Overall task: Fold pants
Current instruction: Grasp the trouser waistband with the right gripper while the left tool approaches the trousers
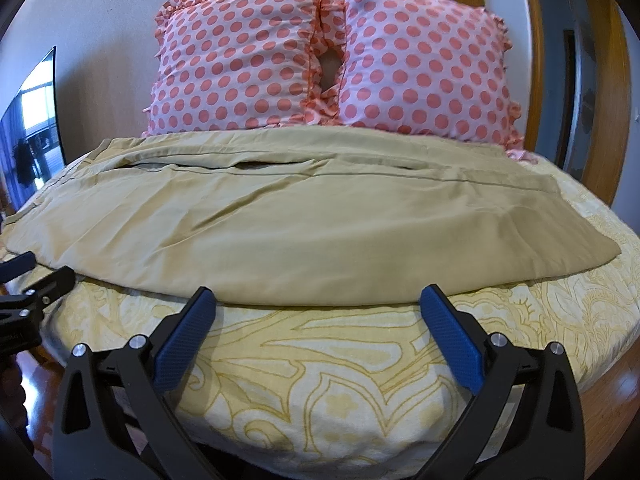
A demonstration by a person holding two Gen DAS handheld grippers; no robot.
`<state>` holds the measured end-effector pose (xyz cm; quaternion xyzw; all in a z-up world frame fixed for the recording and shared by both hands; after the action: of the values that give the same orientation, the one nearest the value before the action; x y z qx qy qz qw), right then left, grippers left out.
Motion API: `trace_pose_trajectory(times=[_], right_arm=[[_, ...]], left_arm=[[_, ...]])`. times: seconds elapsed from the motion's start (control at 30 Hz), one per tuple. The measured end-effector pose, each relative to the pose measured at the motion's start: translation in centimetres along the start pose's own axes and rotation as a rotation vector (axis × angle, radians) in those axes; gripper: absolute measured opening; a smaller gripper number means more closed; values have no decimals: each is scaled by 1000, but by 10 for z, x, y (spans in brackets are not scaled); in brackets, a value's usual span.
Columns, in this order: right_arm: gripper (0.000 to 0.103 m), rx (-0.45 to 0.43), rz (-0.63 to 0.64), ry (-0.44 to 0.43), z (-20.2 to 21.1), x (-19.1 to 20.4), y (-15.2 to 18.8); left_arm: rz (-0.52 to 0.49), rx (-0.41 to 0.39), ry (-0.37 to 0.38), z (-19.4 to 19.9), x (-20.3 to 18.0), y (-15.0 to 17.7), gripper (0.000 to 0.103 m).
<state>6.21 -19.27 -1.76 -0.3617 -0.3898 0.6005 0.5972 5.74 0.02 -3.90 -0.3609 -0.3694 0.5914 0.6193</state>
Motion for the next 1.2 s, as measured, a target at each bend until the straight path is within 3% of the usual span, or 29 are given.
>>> trace_pose_trajectory(times=[0.07, 0.17, 0.27, 0.37, 0.47, 0.53, 0.57, 0.63, 0.8, 1.07, 1.1, 1.13, 1.17, 1.2], right_arm=[[101, -5, -35, -20, 10, -9, -7], [101, -82, -118, -42, 28, -39, -47], [101, -87, -118, 49, 15, -76, -90], [101, -12, -148, 194, -31, -127, -128], [100, 76, -226, 303, -97, -182, -159], [89, 147, -309, 356, -144, -216, -170], [81, 173, -343, 364, -163, -227, -173], [74, 231, -416, 398, -207, -253, -178], [72, 311, -537, 499, -283, -283, -176], [70, 364, -470, 665, -325, -294, -163], [66, 353, -466, 661, -324, -295, -162], [50, 334, -469, 648, -319, -295, -162], [23, 326, -475, 649, -315, -296, -163], [18, 308, -498, 624, -309, -298, -162]], left_arm=[[-6, 18, 7, 3, 2, -2, 102], [-17, -44, 9, 22, 6, -20, 102], [-11, -125, -1, 32, 15, -45, 102], [14, -146, -46, 19, 26, -68, 102], [56, -115, -72, -3, 37, -77, 102], [81, -98, -68, -14, 40, -80, 102], [86, -94, -65, -17, 41, -80, 102], [90, -83, -62, -27, 42, -82, 102], [82, -58, -62, -43, 42, -81, 102], [80, -37, -22, -54, 41, -85, 102], [80, -37, -20, -54, 40, -85, 102], [81, -39, -18, -53, 40, -84, 102], [84, -38, -11, -53, 40, -83, 102], [89, -36, -3, -52, 41, -82, 102]])
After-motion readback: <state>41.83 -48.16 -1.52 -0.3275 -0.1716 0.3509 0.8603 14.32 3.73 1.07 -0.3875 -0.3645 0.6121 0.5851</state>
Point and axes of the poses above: each gripper's, at about its wrist camera, not at the fingertips, and z roughly against the way its jaws point, x to its left, y to its underside, the point moved 7 cm from there along -z, roughly the way its jaws point, and after that the axes turned 7 degrees about -x, right-handed, at the moved point
